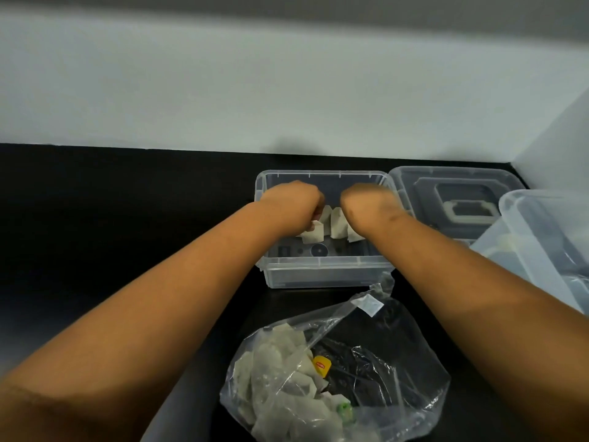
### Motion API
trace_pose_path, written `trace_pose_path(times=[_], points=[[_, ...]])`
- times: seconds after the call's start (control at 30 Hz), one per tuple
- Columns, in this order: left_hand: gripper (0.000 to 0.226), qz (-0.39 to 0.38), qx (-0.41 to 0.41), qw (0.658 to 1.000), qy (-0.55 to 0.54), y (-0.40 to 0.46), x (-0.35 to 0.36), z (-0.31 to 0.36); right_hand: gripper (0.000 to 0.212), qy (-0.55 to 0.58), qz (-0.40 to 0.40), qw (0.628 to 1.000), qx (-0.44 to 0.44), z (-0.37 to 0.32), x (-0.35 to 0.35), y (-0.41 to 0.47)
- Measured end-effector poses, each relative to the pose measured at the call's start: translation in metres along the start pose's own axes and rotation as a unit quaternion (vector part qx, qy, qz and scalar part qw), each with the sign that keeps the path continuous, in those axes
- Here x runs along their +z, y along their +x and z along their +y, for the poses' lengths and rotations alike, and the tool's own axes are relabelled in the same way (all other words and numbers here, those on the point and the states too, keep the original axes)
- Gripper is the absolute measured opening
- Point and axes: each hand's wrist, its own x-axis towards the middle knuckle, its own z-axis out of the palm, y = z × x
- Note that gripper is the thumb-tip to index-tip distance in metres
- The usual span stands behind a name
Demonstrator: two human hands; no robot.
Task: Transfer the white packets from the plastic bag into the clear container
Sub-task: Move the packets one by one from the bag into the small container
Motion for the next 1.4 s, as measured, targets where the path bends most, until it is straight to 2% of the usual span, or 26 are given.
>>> trace_pose_path(times=[0.1,0.13,0.2,0.3,0.4,0.5,0.6,0.93,1.07,1.2,1.3,1.4], points=[[0.012,-0.013,0.005,1.0,-0.011,0.006,0.003,0.004,0.011,0.028,-0.024,0.999,0.018,0.001,-0.007,0.001],[0.012,-0.017,0.007,1.0,-0.017,0.008,0.004,0.005,0.012,0.038,-0.021,0.999,0.021,0.002,-0.011,-0.001],[0.012,-0.022,0.017,0.999,-0.032,0.015,0.006,0.008,0.028,0.055,-0.001,0.998,0.03,0.009,-0.018,-0.011],[0.01,-0.038,0.04,0.997,-0.057,0.027,0.009,0.018,0.012,0.107,0.054,0.99,0.079,0.029,-0.024,-0.022],[0.01,-0.059,0.051,0.993,-0.094,0.042,0.014,0.033,0.01,0.163,0.029,0.978,0.131,0.044,-0.022,-0.039],[0.011,-0.07,0.057,0.99,-0.113,0.057,0.019,0.045,0.011,0.175,0.111,0.97,0.124,0.053,-0.007,-0.069],[0.019,-0.069,0.057,0.992,-0.087,0.067,0.024,0.052,0.012,0.215,0.126,0.961,0.118,0.053,0.002,-0.093],[0.024,-0.008,0.047,0.999,-0.012,0.064,0.017,0.059,0.015,0.285,0.197,0.935,0.076,0.051,0.003,-0.133],[0.023,0.065,0.033,0.996,-0.048,0.031,-0.005,0.059,0.013,0.316,0.164,0.934,0.028,0.04,0.0,-0.152],[0.023,0.141,0.036,0.98,-0.134,-0.035,-0.02,0.067,0.011,0.372,0.048,0.925,-0.064,0.02,0.013,-0.172],[0.018,0.124,0.043,0.981,-0.145,-0.092,-0.013,0.07,0.012,0.38,-0.064,0.914,-0.127,0.001,0.04,-0.176],[0.014,0.074,0.031,0.985,-0.151,-0.136,0.005,0.068,0.013,0.373,-0.111,0.912,-0.128,-0.017,0.07,-0.172]])
